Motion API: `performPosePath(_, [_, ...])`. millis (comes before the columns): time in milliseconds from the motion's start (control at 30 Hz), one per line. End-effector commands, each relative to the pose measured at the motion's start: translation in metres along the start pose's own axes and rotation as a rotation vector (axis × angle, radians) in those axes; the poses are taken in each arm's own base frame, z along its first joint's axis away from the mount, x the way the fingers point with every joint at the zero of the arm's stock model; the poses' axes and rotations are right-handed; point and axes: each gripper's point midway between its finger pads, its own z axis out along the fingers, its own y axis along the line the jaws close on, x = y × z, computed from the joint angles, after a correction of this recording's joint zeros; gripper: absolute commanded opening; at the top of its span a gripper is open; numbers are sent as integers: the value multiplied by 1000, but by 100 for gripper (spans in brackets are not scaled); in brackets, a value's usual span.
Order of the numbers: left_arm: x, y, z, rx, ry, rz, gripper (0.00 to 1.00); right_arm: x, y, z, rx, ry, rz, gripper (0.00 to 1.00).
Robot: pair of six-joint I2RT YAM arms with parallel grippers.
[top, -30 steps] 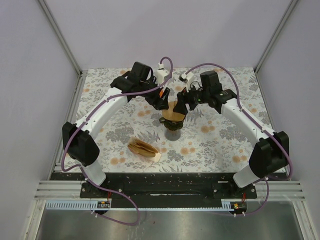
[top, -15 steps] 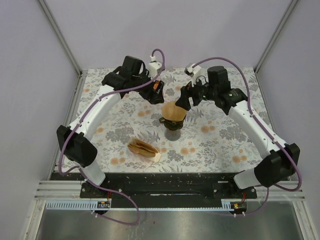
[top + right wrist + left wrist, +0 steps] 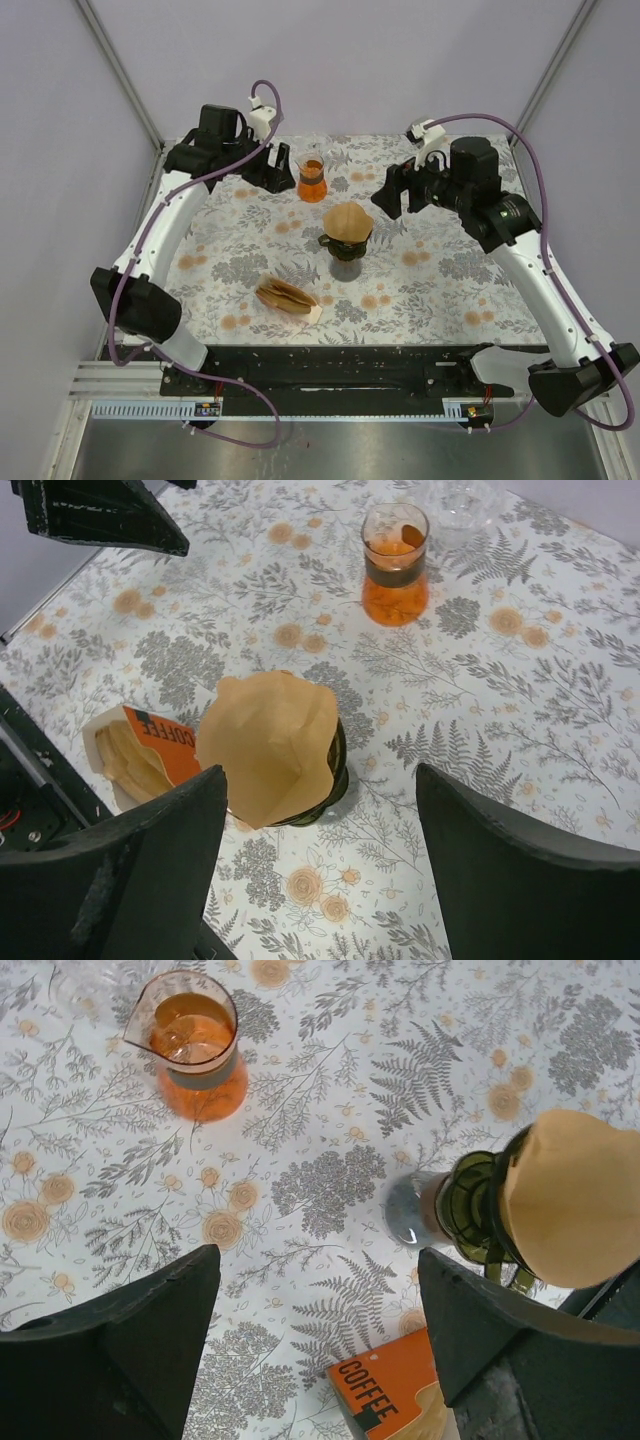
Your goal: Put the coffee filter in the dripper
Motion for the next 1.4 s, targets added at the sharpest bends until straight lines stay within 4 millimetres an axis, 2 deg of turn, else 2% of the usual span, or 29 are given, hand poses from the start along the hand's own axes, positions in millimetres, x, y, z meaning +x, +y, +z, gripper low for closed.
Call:
performPosePath(0, [-14, 23, 19, -84, -48, -88, 84, -4, -16, -16, 145, -24, 57, 84])
performPosePath(133, [-50, 58, 42, -248, -130, -171, 84, 2, -35, -19, 253, -19, 76, 85])
performPosePath(267, [-64, 100, 76, -387, -126, -238, 84, 11, -47, -21, 323, -5, 73, 86])
performPosePath(367, [-57, 128, 109, -450, -100, -270, 84, 20, -53, -21, 352, 19, 60, 87])
performPosePath(500, [-61, 150, 134, -497, -114, -268, 87, 27, -56, -21, 361, 48, 54, 87])
performPosePath(600, [-53, 163, 153, -510, -103, -267, 86, 30, -58, -20, 366, 59, 57, 87])
performPosePath(667, [-45, 161, 164, -482, -86, -273, 84, 32, -58, -18, 364, 66, 58, 87])
performPosePath(833, [-8, 148, 188, -393, 10, -303, 75, 38, -61, -14, 368, 87, 63, 87])
performPosePath(900, [7, 145, 194, -373, 48, -309, 67, 39, -63, -12, 367, 96, 37, 87])
performPosePath(967, [15, 142, 195, -360, 68, -313, 55, 36, -63, -12, 365, 92, 35, 87])
performPosePath(1033, [23, 138, 194, -342, 89, -319, 43, 35, -63, -13, 363, 87, 33, 87])
performPosePath(1167, [25, 126, 184, -303, 96, -316, 28, 32, -60, -15, 354, 79, 27, 88])
performPosePath(1367, [32, 120, 155, -297, 113, -288, 3, 33, -59, -17, 350, 78, 18, 88])
